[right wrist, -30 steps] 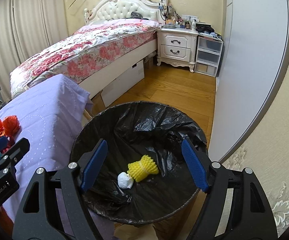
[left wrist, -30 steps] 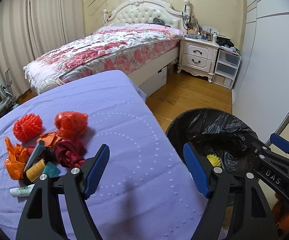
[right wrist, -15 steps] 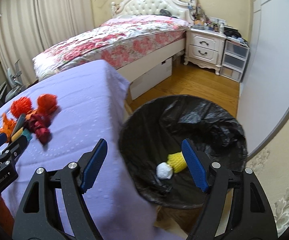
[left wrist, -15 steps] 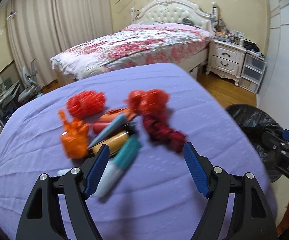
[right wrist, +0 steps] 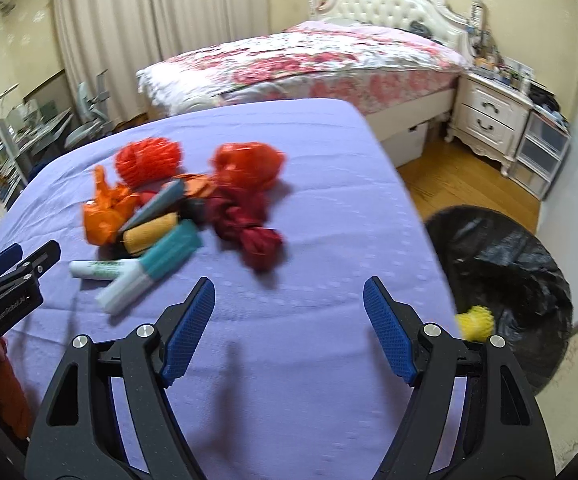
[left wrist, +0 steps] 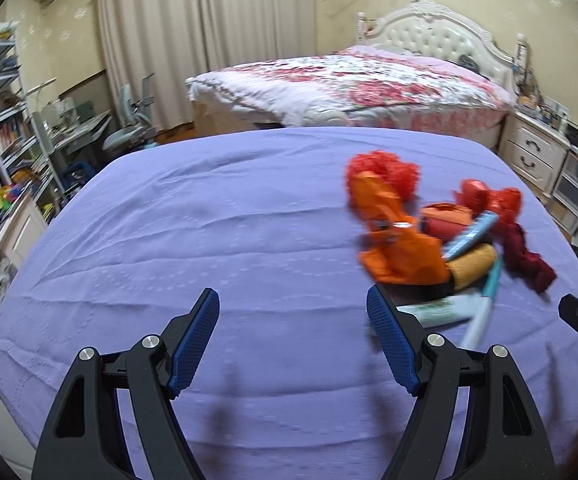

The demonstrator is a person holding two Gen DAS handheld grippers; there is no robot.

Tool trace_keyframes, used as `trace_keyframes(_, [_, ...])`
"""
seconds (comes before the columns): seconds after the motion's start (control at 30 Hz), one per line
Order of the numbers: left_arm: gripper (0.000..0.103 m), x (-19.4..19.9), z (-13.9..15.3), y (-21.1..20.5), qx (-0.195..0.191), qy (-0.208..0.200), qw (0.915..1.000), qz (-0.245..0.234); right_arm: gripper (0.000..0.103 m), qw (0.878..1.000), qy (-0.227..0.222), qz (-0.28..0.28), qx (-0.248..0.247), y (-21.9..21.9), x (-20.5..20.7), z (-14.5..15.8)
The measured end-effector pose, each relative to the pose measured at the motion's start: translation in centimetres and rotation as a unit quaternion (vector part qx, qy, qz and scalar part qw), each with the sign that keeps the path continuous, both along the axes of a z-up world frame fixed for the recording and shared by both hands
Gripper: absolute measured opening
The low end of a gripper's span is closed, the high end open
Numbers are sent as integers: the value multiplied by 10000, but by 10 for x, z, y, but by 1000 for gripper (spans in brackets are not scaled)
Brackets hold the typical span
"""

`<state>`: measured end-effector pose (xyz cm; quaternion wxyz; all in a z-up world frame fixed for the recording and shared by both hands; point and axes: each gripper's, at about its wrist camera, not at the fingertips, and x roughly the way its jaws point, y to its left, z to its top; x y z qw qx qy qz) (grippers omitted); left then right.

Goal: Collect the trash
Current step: 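Move both open tools back over the remaining items on the table, then grasp the teal-capped tube with the right tool while the left tool grasps the white green-lettered tube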

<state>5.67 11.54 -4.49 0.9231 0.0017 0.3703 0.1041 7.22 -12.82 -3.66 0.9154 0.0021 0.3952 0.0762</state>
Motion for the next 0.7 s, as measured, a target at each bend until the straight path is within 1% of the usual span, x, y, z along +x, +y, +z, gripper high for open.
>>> trace_keyframes(0.13, [74, -4, -3, 31, -6, 4, 9998, 220, 75, 9996, 79, 255, 56, 32, 7, 0])
trace_keyframes(0.27, [74, -9, -7, 48, -94, 18, 9994, 338, 75, 9990, 189, 381, 145, 56, 14, -2])
trace_keyframes(0.37, [74, -11, -8, 53, -234, 17, 9991, 348, 75, 9988, 289, 403, -35, 69, 18, -10])
trace_keyframes(0.7, [74, -11, -7, 45, -235, -64, 9996, 134, 75, 9984, 353, 303, -328, 66, 7, -16])
